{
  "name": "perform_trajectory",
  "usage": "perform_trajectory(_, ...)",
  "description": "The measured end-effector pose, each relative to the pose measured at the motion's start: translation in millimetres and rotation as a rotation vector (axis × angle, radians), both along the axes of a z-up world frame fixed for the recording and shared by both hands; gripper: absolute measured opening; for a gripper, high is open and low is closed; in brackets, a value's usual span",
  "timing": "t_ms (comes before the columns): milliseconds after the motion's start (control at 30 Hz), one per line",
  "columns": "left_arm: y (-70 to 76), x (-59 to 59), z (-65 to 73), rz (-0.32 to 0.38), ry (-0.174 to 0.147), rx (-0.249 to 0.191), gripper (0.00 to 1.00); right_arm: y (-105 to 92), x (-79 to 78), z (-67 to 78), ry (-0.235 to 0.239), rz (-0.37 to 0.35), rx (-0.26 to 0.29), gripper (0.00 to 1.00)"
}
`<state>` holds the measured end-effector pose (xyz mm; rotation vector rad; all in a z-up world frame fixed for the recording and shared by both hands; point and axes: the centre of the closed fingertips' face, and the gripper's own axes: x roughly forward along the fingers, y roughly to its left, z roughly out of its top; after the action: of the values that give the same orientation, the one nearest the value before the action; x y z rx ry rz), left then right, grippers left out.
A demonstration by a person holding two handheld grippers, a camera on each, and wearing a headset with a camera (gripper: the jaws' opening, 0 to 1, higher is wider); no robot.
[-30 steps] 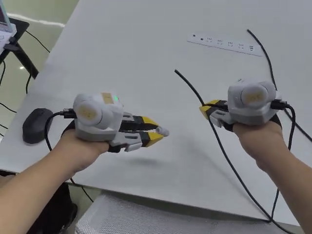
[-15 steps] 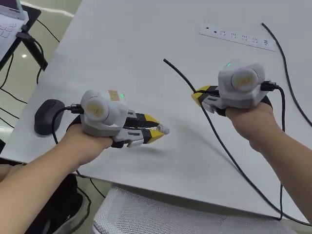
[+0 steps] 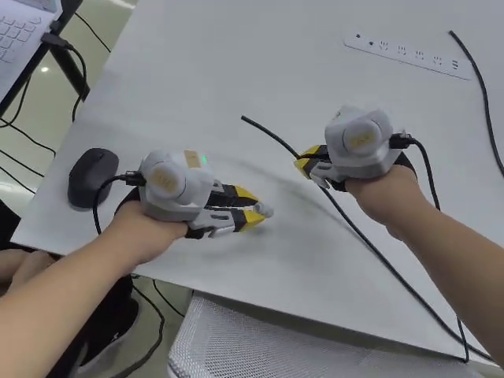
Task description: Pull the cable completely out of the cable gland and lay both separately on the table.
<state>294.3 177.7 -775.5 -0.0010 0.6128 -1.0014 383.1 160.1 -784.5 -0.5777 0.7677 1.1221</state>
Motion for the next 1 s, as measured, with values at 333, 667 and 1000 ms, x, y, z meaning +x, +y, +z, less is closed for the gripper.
perform_trajectory(333, 7.3, 4.7, -19.5, 0.014, 0.030, 0.012, 0.15, 10.1, -12.2, -25.3, 0.026, 0.044, -0.046, 0.00)
perform_trajectory(667, 7.2, 2.4, -29.7, 0.024, 0.057, 0.004, 0.15, 11.4, -12.4, -41.8, 0.018, 0.088, -0.077, 0.00)
perform_trajectory(1000, 7.1, 1.9, -35.4, 0.008, 0.043, 0.056, 0.15, 13.0, -13.7, -41.0, 0.000, 0.112, -0.081, 0.00)
